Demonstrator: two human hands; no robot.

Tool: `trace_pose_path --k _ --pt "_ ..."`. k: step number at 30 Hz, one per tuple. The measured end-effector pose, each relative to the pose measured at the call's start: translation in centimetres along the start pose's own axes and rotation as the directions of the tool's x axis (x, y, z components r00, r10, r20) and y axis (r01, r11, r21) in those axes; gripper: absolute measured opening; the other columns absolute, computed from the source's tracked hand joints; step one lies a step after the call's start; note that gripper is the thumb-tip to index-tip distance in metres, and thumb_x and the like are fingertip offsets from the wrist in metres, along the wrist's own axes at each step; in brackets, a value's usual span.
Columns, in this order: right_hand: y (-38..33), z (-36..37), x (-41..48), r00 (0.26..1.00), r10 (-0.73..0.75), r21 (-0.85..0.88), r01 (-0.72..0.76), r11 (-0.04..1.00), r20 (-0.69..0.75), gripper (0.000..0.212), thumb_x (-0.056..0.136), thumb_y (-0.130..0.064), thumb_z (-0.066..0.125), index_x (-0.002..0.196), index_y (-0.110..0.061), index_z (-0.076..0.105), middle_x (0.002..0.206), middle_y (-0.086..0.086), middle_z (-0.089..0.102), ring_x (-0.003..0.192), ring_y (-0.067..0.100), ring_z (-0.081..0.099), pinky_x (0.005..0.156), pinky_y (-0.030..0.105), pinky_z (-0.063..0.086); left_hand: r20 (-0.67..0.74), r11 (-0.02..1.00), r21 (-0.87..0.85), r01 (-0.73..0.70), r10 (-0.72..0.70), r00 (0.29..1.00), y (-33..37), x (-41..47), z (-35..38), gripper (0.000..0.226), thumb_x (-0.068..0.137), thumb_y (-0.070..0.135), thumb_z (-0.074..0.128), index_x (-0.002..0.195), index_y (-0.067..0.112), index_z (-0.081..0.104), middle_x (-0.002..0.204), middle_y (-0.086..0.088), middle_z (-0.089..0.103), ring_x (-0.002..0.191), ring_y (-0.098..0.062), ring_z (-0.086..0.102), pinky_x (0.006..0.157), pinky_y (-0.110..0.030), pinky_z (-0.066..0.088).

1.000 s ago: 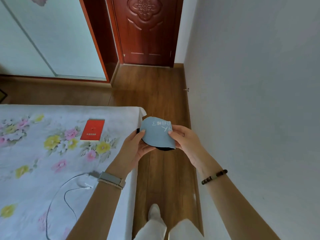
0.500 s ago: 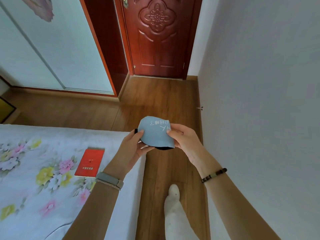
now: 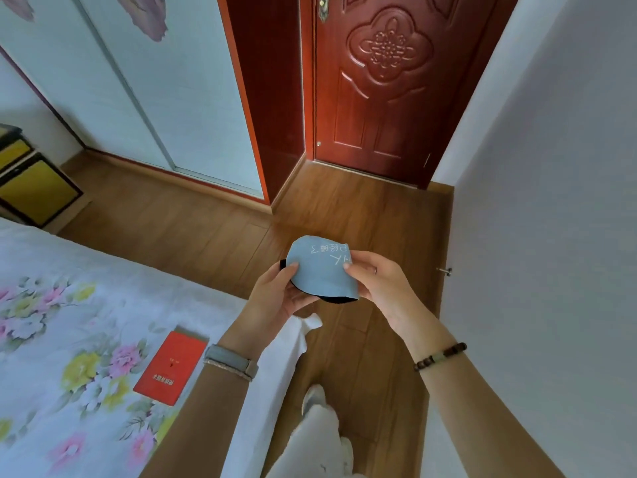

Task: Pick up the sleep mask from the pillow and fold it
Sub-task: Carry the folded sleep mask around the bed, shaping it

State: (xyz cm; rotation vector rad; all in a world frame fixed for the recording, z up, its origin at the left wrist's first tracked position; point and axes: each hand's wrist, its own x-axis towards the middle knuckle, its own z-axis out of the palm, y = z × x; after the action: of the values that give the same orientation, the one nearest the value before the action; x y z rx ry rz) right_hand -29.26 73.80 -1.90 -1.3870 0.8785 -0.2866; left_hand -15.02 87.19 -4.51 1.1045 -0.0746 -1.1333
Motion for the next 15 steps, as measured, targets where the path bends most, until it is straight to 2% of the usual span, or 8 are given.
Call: trace_pose_path --k 5,8,12,15 --pt "-2.9 -0.9 8.9 0.999 0.010 -0.026 -0.010 1.000 0.030 0.039 0.093 -0.023 0.066 0.130 -0.014 0.059 0.121 0.002 0.068 0.112 0.016 0.066 0.094 0.039 0.057 -0.038 1.000 -0.021 -0.012 0.011 0.999 3.2 7.9 0.9 0.026 0.100 0.017 0.052 0.123 0.010 0.060 0.124 -0.013 0.067 0.106 -0.026 0.072 0.082 -0.041 0.060" --pt "-5.1 -1.1 14.8 0.998 0.001 -0.058 0.002 0.998 0.055 0.039 0.092 -0.023 0.066 0.129 -0.015 0.060 0.119 0.000 0.070 0.109 0.014 0.067 0.089 0.031 0.059 -0.051 0.999 -0.026 -0.047 0.045 0.998 5.6 13.1 1.2 0.025 0.100 0.018 0.052 0.122 0.009 0.060 0.119 -0.012 0.067 0.100 -0.023 0.073 0.084 -0.041 0.061" --pt "-9.0 0.1 22.9 0.995 0.006 -0.104 0.004 0.995 0.097 0.037 0.092 -0.025 0.067 0.128 -0.017 0.061 0.122 0.001 0.069 0.113 0.015 0.065 0.093 0.036 0.058 -0.085 0.992 -0.090 -0.091 0.084 0.993 10.2 19.4 1.0 0.022 0.100 0.020 0.053 0.119 0.010 0.059 0.110 -0.009 0.071 0.096 -0.021 0.075 0.074 -0.035 0.061" --pt "-12.1 1.9 28.2 0.991 0.018 -0.115 -0.003 0.993 0.130 0.036 0.092 -0.023 0.068 0.127 -0.018 0.062 0.123 0.001 0.068 0.115 0.017 0.064 0.091 0.035 0.058 -0.119 0.982 -0.146 -0.123 0.106 0.987 14.0 22.9 0.1 0.021 0.100 0.019 0.053 0.117 0.010 0.061 0.101 -0.006 0.077 0.095 -0.022 0.075 0.071 -0.035 0.061"
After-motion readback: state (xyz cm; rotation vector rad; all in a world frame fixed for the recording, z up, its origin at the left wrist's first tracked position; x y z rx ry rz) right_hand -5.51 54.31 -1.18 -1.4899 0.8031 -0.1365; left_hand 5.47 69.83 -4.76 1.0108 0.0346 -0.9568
